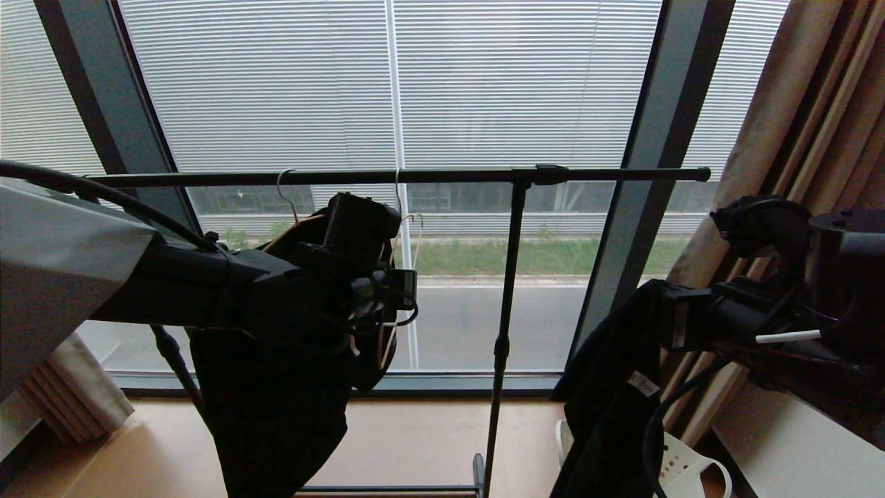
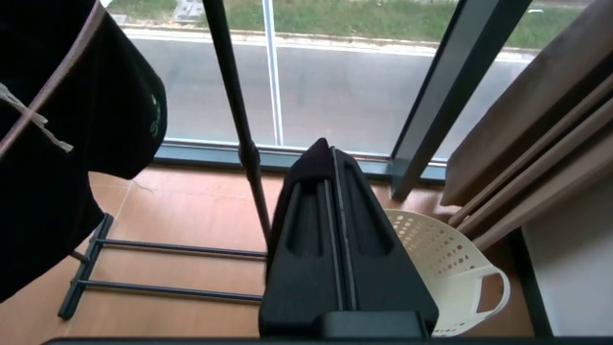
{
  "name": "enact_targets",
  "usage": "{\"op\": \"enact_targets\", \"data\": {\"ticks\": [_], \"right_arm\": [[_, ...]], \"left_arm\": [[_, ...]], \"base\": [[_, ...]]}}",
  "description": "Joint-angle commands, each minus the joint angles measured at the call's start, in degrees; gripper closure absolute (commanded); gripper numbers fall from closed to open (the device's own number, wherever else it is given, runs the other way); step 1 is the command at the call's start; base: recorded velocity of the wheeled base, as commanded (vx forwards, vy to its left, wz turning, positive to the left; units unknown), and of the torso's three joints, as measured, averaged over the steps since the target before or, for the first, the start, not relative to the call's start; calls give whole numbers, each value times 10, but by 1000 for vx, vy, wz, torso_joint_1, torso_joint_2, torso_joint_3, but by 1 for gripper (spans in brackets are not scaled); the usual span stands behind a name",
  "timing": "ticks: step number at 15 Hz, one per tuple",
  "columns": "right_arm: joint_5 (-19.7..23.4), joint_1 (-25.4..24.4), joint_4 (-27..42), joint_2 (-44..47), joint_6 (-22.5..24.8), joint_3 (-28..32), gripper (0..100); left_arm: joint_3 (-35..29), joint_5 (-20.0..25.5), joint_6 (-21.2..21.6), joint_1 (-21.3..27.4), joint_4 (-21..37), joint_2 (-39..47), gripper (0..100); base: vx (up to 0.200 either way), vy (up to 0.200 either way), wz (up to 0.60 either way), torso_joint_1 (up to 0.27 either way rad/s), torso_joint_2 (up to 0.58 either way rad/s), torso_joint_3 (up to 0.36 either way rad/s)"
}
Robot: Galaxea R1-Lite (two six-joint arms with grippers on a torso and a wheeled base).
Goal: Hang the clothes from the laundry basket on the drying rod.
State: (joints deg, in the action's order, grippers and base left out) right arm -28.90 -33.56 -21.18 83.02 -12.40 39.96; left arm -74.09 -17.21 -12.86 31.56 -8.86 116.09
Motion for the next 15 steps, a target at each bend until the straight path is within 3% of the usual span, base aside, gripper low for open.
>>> {"op": "enact_targets", "data": {"ticks": [1,8,15], "right_arm": [[0,0,-1,1,0,-2,100],[0,0,-2,0,1,-4,100],[-1,0,-2,1,1,-3,100]], "left_arm": [[0,0,-1,-1,0,-2,100],[10,9,13,5,-27,-54,100],[101,43,44,22,-29,-140,100]], "base": [[0,0,0,0,0,0],[0,0,0,0,0,0],[0,0,0,0,0,0]]}}
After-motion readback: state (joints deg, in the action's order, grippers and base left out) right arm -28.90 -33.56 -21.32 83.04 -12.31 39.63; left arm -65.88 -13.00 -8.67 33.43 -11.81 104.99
